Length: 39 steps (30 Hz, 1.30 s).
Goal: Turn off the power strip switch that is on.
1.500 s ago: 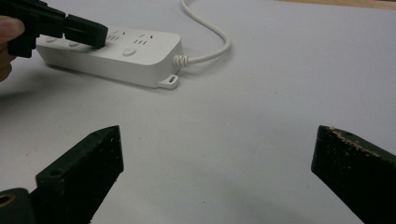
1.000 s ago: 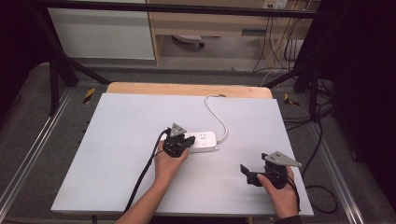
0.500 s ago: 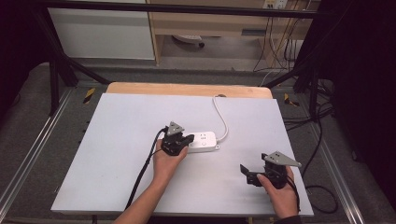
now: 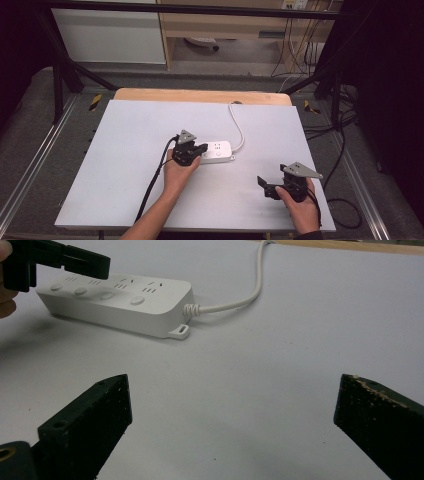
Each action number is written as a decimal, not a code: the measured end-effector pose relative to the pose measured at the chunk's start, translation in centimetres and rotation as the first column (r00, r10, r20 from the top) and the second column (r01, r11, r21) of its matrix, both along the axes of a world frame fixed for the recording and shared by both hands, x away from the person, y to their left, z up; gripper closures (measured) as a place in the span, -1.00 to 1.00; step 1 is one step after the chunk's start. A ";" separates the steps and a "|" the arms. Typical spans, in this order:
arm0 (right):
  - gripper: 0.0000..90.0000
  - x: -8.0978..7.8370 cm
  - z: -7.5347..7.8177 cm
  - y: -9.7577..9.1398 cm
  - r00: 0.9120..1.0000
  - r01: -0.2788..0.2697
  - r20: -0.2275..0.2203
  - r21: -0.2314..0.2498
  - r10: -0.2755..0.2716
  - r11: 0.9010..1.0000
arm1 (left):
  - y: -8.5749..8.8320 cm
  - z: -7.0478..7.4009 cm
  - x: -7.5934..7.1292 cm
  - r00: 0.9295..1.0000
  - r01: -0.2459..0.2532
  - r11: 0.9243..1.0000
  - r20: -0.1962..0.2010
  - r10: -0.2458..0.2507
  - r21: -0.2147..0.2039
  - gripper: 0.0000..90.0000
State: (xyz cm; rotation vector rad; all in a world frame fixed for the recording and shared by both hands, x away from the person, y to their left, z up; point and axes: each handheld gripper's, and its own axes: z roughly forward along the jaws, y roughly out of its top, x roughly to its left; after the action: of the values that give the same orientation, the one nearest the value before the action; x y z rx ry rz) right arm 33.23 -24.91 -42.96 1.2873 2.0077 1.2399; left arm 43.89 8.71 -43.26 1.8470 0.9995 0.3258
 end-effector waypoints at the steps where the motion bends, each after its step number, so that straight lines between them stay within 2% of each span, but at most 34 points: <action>1: -0.93 0.0 0.0 0.0 1.000 0.000 0.000 0.000 0.000 1.000 | 0.0 0.0 0.0 1.000 0.002 1.000 0.000 -0.002 0.000 0.84; 3: -0.93 0.0 0.0 0.0 1.000 0.001 0.001 0.000 -0.001 1.000 | 0.1 0.1 0.0 1.000 0.004 1.000 0.004 -0.004 0.003 0.81; 7: -0.93 0.0 0.0 0.0 1.000 0.001 0.001 -0.001 -0.001 1.000 | 0.3 0.4 0.0 1.000 0.000 1.000 0.021 0.000 -0.006 0.54; 8: -0.93 0.0 0.0 0.0 1.000 0.001 0.001 -0.001 -0.001 1.000 | 0.4 0.5 0.0 1.000 0.000 1.000 0.025 0.001 -0.007 0.54; 10: -0.93 0.0 0.0 0.0 1.000 0.002 0.001 -0.001 -0.002 1.000 | 0.5 0.8 0.0 1.000 -0.003 1.000 0.031 0.004 -0.023 0.32; 12: -0.93 0.0 0.0 0.0 1.000 0.004 0.001 0.001 -0.004 1.000 | 0.6 0.9 0.1 0.999 -0.004 1.000 0.033 0.004 -0.022 0.14; 14: -0.93 0.0 0.0 0.0 1.000 0.005 0.003 0.001 -0.005 1.000 | 0.7 1.1 0.1 0.999 0.001 1.000 0.034 0.000 -0.029 0.01; 15: -0.93 0.0 0.0 0.0 1.000 0.005 0.003 0.001 -0.005 1.000 | 0.8 1.2 0.1 0.999 0.000 1.000 0.038 0.001 -0.031 0.01; 16: -0.93 0.0 0.0 0.0 1.000 0.004 0.002 0.000 -0.004 1.000 | 0.9 1.5 0.1 0.999 -0.003 0.999 0.054 0.005 -0.034 -0.11; 20: -0.93 0.0 0.0 0.0 1.000 0.003 0.001 0.001 -0.003 1.000 | 1.0 1.8 0.0 0.998 -0.004 0.999 0.057 0.006 -0.035 -0.45; 23: -0.93 0.0 0.0 0.0 1.000 0.004 0.000 0.000 -0.004 1.000 | 1.1 2.0 0.0 0.999 -0.002 0.999 0.054 0.004 -0.039 -0.63; 24: -0.93 0.0 0.0 0.0 1.000 0.004 0.000 0.000 -0.004 1.000 | 1.1 2.1 0.0 0.999 -0.005 0.999 0.051 0.007 -0.040 -0.63; 25: -0.93 0.0 0.0 0.0 1.000 0.005 0.000 0.001 -0.005 1.000 | 1.2 2.1 0.0 0.999 -0.005 0.999 0.052 0.007 -0.036 -0.74; 28: -0.94 0.0 0.0 0.0 1.000 0.004 0.001 0.001 -0.004 1.000 | 1.5 2.4 -0.1 0.999 -0.015 0.999 0.046 0.017 -0.037 -0.80; 39: -0.94 0.0 0.0 0.0 1.000 0.004 0.000 0.000 -0.004 1.000 | 3.1 3.6 -0.7 0.997 -0.019 0.999 0.070 0.021 -0.033 -0.82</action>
State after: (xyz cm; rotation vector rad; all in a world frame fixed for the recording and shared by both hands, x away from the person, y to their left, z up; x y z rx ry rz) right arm 33.24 -24.93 -42.96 1.2905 2.0042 1.2376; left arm 43.21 11.79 -39.62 1.7854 0.9705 0.3817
